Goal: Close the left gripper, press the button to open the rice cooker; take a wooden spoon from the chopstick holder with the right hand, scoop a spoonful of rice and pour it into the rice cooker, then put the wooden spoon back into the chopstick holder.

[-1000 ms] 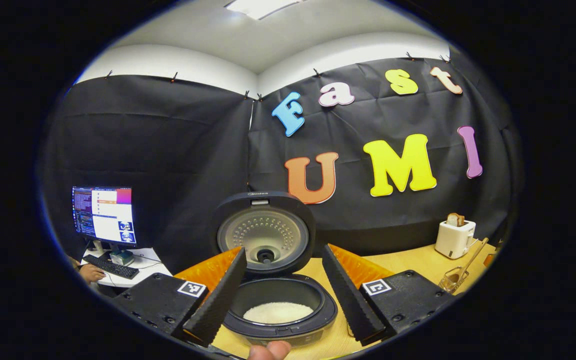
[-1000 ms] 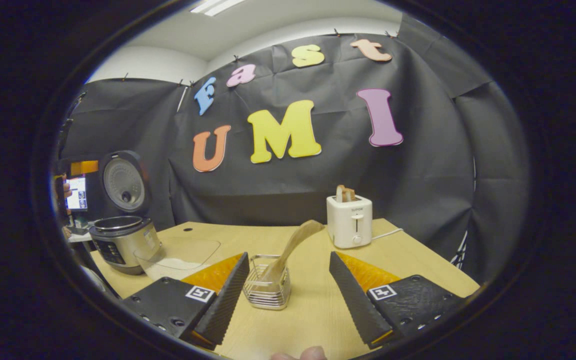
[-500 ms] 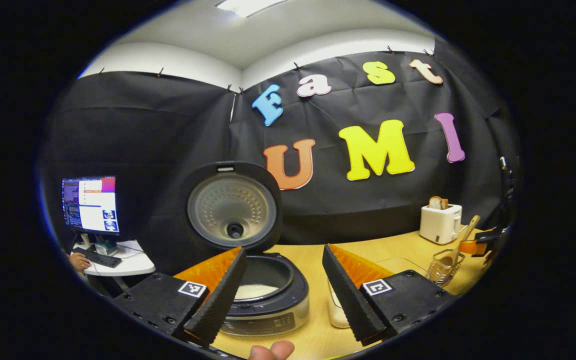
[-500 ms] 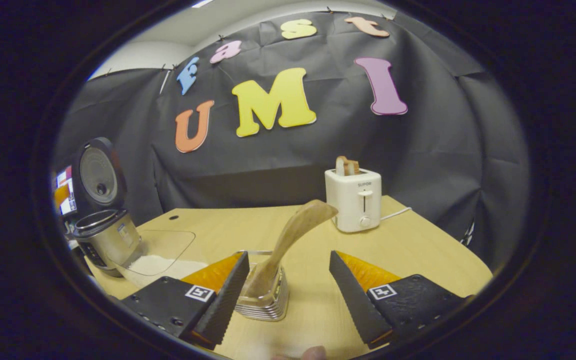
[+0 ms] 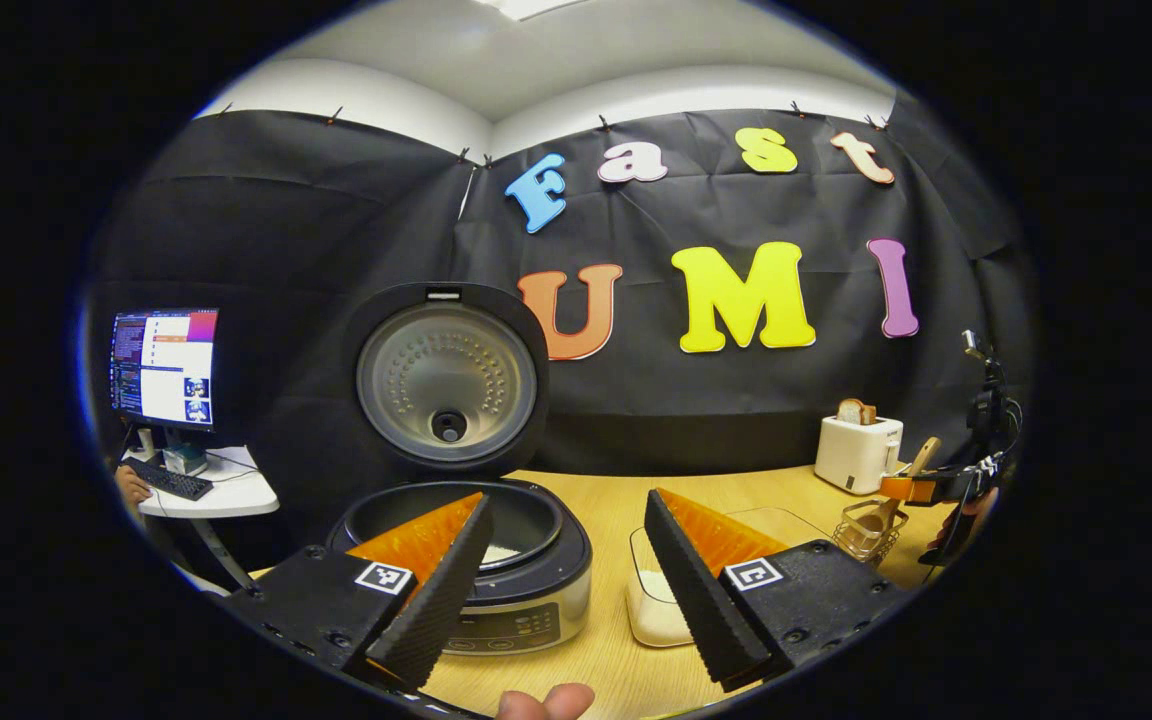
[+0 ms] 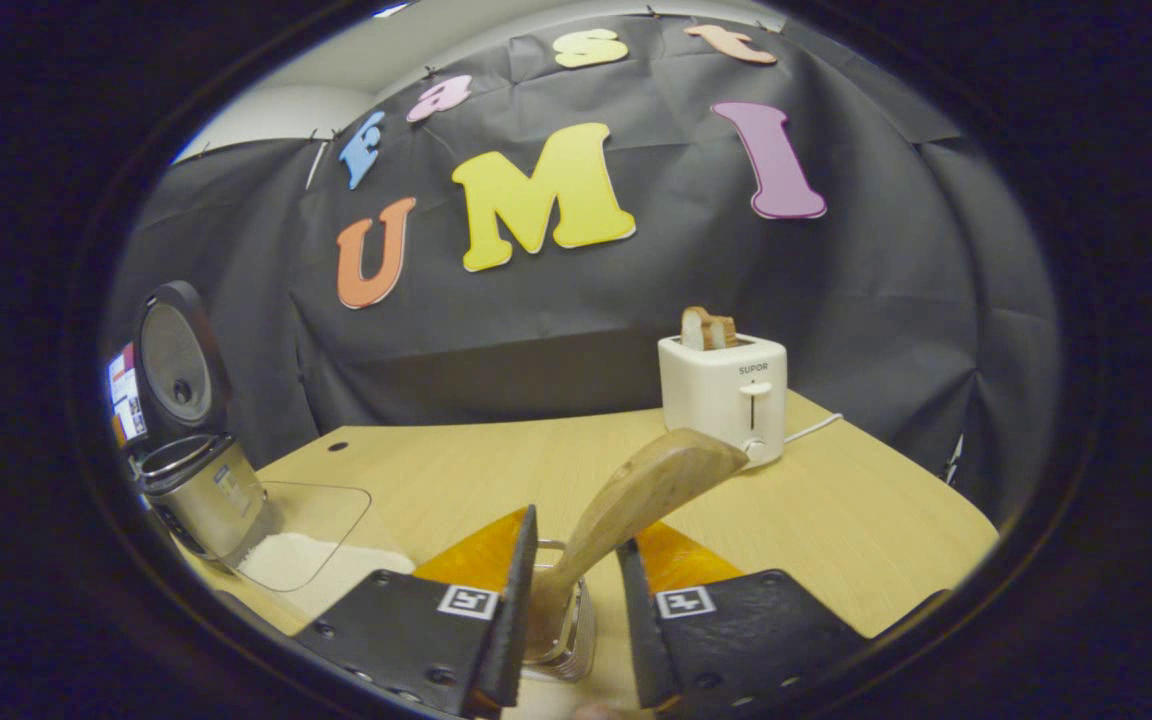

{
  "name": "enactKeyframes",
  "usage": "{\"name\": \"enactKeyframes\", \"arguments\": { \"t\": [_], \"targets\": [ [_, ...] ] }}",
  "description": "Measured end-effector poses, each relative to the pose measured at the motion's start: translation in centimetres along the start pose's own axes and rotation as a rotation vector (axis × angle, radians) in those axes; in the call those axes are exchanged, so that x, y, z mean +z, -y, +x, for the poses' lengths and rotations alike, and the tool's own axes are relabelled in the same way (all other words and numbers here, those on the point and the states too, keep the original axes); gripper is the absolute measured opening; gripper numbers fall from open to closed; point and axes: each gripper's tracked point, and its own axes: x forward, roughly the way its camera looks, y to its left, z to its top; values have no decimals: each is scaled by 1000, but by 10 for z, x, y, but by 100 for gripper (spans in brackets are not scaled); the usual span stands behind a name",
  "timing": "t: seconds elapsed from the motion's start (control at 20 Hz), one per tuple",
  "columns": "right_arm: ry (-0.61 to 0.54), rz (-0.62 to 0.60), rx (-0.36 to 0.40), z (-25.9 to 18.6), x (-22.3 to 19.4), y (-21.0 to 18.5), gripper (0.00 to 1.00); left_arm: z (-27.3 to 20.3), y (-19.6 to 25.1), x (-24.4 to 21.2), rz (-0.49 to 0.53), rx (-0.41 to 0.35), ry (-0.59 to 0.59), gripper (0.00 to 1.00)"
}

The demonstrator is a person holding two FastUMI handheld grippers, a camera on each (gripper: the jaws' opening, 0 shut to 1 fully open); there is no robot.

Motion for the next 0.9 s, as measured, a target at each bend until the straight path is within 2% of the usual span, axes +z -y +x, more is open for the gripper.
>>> {"name": "enactKeyframes", "arguments": {
  "t": [0.05,0.1,0.2,0.35,0.55,0.9],
  "targets": [
    [4,16,9,1,2,-2,22,-1,-3,0,-10,4,-1,97],
    [6,48,35,-4,4,-9,23,-2,-4,-2,-18,4,-5,97],
    [-10,56,40,-5,4,-13,9,-4,-9,-1,-21,7,-5,98],
    [-7,33,42,-8,3,-20,0,-6,-15,-1,8,20,-6,97],
    [8,31,52,-16,14,-26,0,-10,-15,4,51,14,-3,97],
    [65,-12,77,-33,53,-45,0,-15,-24,9,36,15,2,98]
  ]
}}
